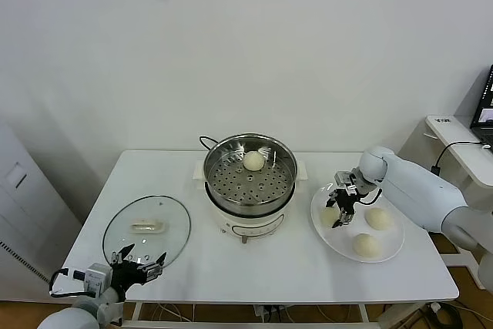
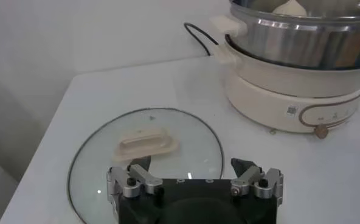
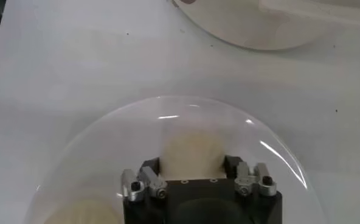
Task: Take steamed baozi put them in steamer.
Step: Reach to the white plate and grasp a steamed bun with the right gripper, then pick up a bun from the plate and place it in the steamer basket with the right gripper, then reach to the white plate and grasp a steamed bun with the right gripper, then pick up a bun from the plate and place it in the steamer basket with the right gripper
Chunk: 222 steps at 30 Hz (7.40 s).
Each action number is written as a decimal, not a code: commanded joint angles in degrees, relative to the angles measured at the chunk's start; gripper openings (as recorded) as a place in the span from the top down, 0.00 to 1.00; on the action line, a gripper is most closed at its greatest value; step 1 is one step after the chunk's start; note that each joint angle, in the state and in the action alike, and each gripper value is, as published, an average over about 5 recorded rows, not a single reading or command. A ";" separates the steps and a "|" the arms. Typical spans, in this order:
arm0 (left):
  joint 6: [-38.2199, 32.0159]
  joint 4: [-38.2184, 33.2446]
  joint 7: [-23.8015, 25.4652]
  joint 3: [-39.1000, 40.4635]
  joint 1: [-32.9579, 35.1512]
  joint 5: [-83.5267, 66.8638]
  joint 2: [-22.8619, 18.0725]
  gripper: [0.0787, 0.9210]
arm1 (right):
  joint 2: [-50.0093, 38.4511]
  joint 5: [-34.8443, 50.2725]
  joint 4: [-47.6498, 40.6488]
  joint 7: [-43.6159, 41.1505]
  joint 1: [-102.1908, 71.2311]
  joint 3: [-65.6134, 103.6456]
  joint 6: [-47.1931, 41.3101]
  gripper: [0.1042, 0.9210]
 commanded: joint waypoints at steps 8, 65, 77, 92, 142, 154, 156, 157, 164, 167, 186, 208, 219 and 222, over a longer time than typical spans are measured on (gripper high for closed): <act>0.21 -0.07 -0.53 -0.07 0.05 0.11 -0.21 0.12 | -4.01 9.26 9.30 -2.42 17.25 -14.96 -2.48 0.52; -0.01 0.49 -1.11 0.37 -0.41 0.03 -0.17 0.12 | 26.88 41.37 4.84 19.23 21.14 -24.81 -30.31 0.53; -0.05 0.11 -1.07 0.21 -0.18 -0.25 0.07 0.12 | 28.37 39.33 2.22 20.03 18.92 -23.03 -30.04 0.52; -0.08 -0.66 -1.09 -0.48 0.73 -0.26 -0.15 0.12 | 14.53 45.64 16.12 12.49 33.56 -28.37 -30.51 0.13; 0.27 -1.46 -1.21 -1.15 1.81 0.85 -0.91 0.12 | -18.07 7.24 20.98 -3.35 7.50 -15.99 -11.26 0.12; 0.32 -1.37 -1.21 -0.88 1.86 0.89 -1.04 0.12 | -15.51 5.35 17.78 -1.98 2.95 -11.18 -11.32 0.12; 0.27 -1.43 -1.18 -0.88 1.98 0.88 -1.07 0.12 | -15.24 5.16 17.37 -1.84 2.62 -10.74 -11.43 0.13; 0.24 -1.47 -1.15 -0.88 2.05 0.87 -1.08 0.12 | -15.13 5.09 17.20 -1.84 2.47 -10.58 -11.48 0.14; 0.28 -1.90 -1.11 -0.95 2.34 0.73 -1.12 0.12 | -15.04 5.93 17.36 -2.66 3.41 -12.30 -12.32 0.33; 0.37 -2.19 -1.11 -0.94 2.44 0.70 -1.07 0.12 | -15.25 6.91 18.11 -2.88 4.82 -13.60 -12.50 0.42; -0.26 -0.98 -1.07 -0.84 1.42 0.19 -0.05 0.12 | -7.53 20.42 17.17 -6.38 38.80 -25.11 -4.93 0.57; -0.40 -0.66 -1.11 -0.64 0.63 -1.07 1.41 0.12 | 15.71 7.46 18.91 -3.77 30.55 -16.08 30.78 0.56; -0.56 -0.78 -1.11 -0.72 0.88 -1.12 1.65 0.12 | 14.49 -7.91 26.16 -3.26 27.15 -14.84 41.87 0.56; -0.51 -0.91 -1.14 -0.69 0.84 -1.13 1.64 0.12 | 14.73 -11.99 25.91 -3.55 25.57 -13.47 43.57 0.56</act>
